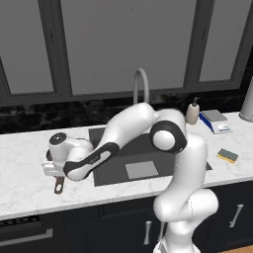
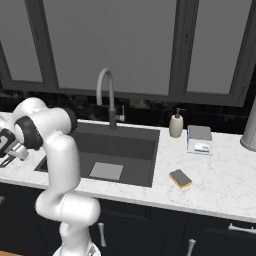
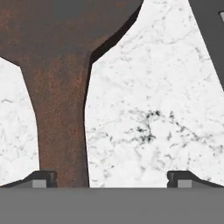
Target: Pick the pan and sponge and place them into the sink. Then turn on the water.
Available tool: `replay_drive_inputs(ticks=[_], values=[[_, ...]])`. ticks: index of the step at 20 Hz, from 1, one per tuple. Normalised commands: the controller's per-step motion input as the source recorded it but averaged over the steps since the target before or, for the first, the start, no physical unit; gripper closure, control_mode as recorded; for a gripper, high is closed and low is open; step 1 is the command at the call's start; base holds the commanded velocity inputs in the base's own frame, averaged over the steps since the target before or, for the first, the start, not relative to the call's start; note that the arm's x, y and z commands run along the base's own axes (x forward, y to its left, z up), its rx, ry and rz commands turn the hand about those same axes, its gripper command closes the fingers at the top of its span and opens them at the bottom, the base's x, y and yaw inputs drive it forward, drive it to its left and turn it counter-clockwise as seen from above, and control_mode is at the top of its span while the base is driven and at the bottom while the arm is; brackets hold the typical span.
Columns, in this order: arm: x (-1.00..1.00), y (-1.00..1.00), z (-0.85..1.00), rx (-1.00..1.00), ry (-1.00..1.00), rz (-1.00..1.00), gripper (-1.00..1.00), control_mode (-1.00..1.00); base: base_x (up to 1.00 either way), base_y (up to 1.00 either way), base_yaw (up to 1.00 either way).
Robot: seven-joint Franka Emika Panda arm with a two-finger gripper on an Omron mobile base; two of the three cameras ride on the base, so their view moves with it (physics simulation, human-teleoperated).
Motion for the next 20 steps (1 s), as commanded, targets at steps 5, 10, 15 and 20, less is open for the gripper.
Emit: replay_drive_inputs(ticks=[5,10,15,20], values=[[0.22,0.42,0.00,-0.02,-0.14,-0.03,-1.00,-1.00,0.00,0.00,0.00],[0.08,0.09,-0.19,0.00,-0.10,0.00,-1.00,-1.00,0.00,0.00,0.00],[0.00,-0.08,-0.58,0.00,-0.08,0.00,-1.00,-1.00,0.00,0.00,0.00],[0.00,-0.03,-0.56,0.00,-0.05,0.00,-1.00,-1.00,0.00,0.00,0.00]])
